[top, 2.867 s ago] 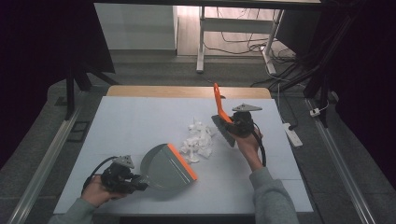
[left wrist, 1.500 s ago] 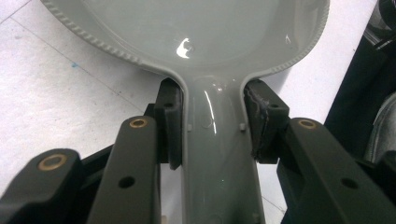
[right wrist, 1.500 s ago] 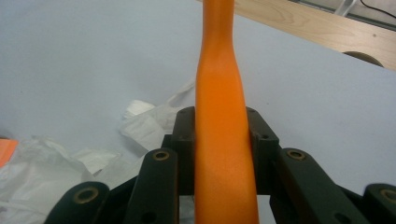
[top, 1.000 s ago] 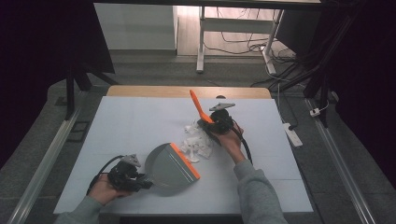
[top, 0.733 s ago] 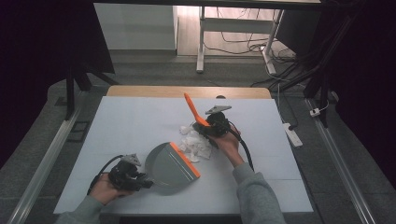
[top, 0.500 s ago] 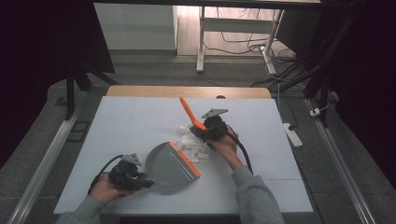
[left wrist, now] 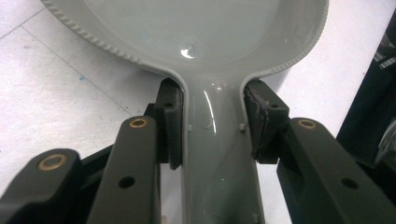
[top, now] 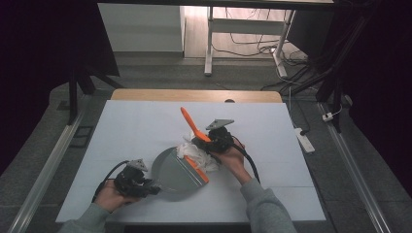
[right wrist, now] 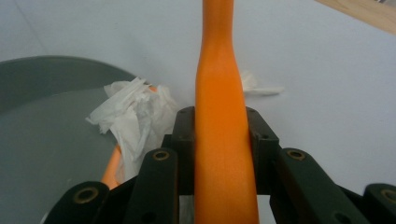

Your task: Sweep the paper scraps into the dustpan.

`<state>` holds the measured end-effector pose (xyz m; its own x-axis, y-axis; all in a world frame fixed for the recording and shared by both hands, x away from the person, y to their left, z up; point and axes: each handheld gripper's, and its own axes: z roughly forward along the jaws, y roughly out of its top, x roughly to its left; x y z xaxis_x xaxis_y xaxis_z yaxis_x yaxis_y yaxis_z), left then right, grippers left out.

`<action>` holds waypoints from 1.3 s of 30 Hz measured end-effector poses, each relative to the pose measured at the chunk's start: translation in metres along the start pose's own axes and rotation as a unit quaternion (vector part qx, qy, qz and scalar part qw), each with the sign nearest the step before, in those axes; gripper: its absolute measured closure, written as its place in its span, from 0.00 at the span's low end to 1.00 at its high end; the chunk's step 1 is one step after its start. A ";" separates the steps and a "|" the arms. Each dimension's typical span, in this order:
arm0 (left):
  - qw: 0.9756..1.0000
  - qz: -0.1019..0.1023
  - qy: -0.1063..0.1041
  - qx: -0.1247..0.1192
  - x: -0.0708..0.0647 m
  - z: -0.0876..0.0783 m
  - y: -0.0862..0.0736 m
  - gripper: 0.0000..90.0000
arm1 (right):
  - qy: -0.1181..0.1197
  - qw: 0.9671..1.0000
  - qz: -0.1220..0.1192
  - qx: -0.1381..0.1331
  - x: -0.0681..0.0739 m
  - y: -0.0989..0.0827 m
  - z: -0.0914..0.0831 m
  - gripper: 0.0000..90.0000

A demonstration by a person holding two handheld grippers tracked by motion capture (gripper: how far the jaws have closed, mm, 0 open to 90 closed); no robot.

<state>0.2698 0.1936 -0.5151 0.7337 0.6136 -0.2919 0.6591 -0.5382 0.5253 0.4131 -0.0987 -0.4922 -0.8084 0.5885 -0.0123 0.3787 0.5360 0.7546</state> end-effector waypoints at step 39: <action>1.000 -0.001 0.002 -0.001 0.000 -0.001 0.000 0.68 | 0.004 0.997 0.005 -0.072 0.009 0.003 -0.043 0.78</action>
<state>0.2692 0.1941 -0.5148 0.7318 0.6171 -0.2892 0.6601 -0.5364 0.5258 0.3876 -0.1175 -0.4620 -0.8084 0.5886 0.0006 0.3192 0.4376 0.8406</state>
